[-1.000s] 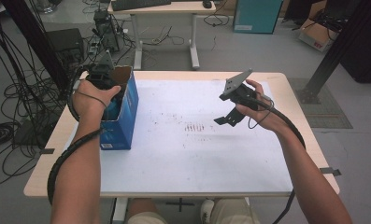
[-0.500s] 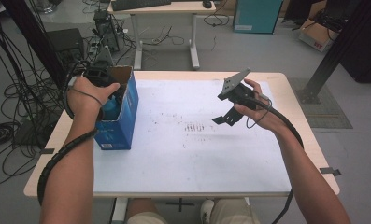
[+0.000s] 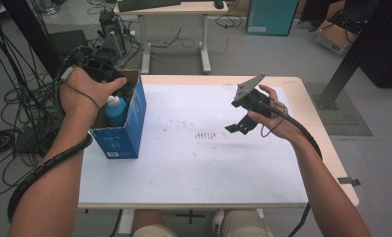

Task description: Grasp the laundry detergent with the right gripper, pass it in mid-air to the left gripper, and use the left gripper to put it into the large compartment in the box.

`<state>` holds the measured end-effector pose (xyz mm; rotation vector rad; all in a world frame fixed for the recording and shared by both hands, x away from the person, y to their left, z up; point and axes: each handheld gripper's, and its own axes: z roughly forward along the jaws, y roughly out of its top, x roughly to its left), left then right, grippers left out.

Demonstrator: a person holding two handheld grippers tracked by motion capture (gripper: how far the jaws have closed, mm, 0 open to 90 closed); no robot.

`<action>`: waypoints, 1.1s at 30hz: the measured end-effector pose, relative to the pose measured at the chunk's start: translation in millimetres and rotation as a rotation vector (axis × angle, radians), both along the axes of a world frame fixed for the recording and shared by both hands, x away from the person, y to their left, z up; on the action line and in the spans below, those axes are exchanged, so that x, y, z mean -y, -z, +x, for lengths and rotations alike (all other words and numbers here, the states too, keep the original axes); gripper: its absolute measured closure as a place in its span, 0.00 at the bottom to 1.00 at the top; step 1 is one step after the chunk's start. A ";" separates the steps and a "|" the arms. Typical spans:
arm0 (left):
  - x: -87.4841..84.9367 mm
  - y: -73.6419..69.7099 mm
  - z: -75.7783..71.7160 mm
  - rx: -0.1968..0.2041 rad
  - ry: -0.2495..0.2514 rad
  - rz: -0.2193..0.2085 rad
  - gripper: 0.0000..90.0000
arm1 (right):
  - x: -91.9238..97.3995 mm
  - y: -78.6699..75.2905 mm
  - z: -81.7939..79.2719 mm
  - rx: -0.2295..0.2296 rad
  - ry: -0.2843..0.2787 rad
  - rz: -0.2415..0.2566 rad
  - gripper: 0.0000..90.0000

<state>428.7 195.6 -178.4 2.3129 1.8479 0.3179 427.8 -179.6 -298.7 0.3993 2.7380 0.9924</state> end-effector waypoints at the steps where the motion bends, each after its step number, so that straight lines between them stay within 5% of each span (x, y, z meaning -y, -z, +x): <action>1: 5.0 -2.2 -0.2 0.001 0.015 -0.005 0.16 | 0.4 0.0 0.4 0.002 0.000 -0.004 0.06; 8: 40.7 -7.3 4.7 0.023 0.109 -0.042 0.12 | 4.5 -3.7 4.7 0.017 0.005 -0.035 0.06; 19: 88.3 13.3 24.7 0.015 0.228 -0.137 0.09 | 19.4 -18.4 18.5 0.022 0.040 -0.091 0.06; 33: 108.9 30.9 41.5 0.028 0.245 -0.176 0.08 | 26.6 -24.2 34.7 0.011 0.060 -0.130 0.06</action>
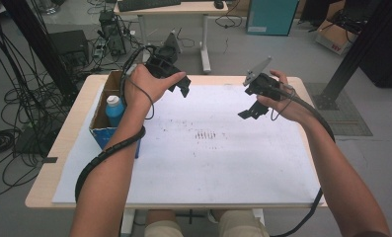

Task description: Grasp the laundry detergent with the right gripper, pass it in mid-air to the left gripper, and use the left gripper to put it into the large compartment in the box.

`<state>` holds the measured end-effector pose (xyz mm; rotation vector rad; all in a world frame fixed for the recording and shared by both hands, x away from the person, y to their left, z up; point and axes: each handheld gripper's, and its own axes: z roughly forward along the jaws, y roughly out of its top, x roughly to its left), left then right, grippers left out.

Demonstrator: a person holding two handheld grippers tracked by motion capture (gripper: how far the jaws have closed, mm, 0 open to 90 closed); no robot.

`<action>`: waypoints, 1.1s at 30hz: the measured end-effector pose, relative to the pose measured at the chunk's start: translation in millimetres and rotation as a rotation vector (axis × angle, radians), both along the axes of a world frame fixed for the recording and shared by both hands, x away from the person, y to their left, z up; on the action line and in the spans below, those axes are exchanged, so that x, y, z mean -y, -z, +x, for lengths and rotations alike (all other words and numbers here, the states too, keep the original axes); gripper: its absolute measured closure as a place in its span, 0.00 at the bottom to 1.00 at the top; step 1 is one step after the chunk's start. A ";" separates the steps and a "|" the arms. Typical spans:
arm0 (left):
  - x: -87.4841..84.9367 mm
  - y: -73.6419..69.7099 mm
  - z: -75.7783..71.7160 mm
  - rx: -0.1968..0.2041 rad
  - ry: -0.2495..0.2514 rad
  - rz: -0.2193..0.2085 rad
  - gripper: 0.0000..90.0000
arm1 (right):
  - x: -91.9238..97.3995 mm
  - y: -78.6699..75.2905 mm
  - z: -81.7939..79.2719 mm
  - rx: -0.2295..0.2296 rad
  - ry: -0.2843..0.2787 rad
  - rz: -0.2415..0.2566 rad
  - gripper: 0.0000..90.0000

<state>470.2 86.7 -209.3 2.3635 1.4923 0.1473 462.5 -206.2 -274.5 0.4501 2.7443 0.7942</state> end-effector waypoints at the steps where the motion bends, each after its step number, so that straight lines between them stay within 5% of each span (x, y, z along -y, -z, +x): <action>1: 1.0 0.9 0.8 -0.006 0.003 -0.010 0.08 | 0.8 0.2 0.8 -0.002 -0.002 0.000 0.06; 16: 13.5 12.2 13.7 -0.003 0.009 -0.021 0.07 | 11.5 -2.1 9.8 -0.002 0.014 -0.017 0.06; 33: 3.0 20.9 8.3 -0.005 -0.009 -0.018 0.07 | 5.3 -2.5 10.7 -0.001 0.007 -0.022 0.06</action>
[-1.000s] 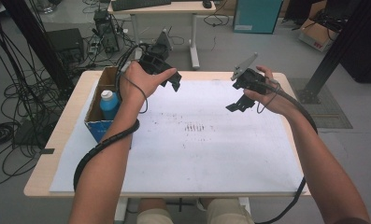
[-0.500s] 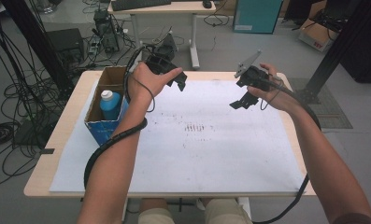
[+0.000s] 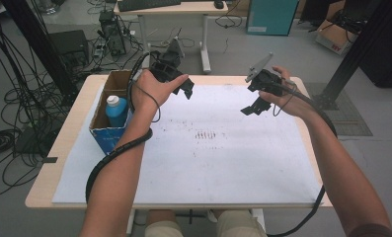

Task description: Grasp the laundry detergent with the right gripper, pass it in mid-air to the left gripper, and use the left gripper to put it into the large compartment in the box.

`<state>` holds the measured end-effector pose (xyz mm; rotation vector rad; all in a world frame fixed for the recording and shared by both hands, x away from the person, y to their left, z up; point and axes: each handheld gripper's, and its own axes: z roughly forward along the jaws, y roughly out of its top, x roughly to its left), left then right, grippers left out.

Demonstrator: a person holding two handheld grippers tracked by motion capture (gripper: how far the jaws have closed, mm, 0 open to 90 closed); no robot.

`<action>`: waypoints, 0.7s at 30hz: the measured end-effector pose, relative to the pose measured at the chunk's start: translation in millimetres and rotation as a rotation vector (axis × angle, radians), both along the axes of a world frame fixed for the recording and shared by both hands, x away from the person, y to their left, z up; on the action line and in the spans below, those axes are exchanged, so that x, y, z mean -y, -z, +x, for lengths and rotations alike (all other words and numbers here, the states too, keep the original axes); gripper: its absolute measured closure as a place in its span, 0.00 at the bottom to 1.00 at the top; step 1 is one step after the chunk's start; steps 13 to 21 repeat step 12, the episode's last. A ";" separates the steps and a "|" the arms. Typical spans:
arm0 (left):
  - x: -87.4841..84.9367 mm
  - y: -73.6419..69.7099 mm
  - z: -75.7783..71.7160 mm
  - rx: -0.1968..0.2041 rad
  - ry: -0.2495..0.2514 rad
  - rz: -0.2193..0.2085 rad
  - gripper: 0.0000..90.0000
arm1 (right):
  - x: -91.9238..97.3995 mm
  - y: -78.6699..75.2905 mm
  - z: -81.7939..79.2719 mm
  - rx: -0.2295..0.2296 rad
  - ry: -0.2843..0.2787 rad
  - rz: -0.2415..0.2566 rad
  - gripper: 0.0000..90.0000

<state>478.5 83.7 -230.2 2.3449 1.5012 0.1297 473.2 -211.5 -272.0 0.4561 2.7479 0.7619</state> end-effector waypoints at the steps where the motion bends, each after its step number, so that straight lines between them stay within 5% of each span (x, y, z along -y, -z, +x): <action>1: -0.2 1.1 -0.6 -0.001 0.000 -0.005 0.07 | 0.1 0.0 0.0 0.000 -0.003 -0.004 0.06; 21: -4.3 10.3 -7.8 -0.019 -0.010 -0.008 0.07 | -3.6 3.7 -5.0 -0.008 -0.013 -0.008 0.06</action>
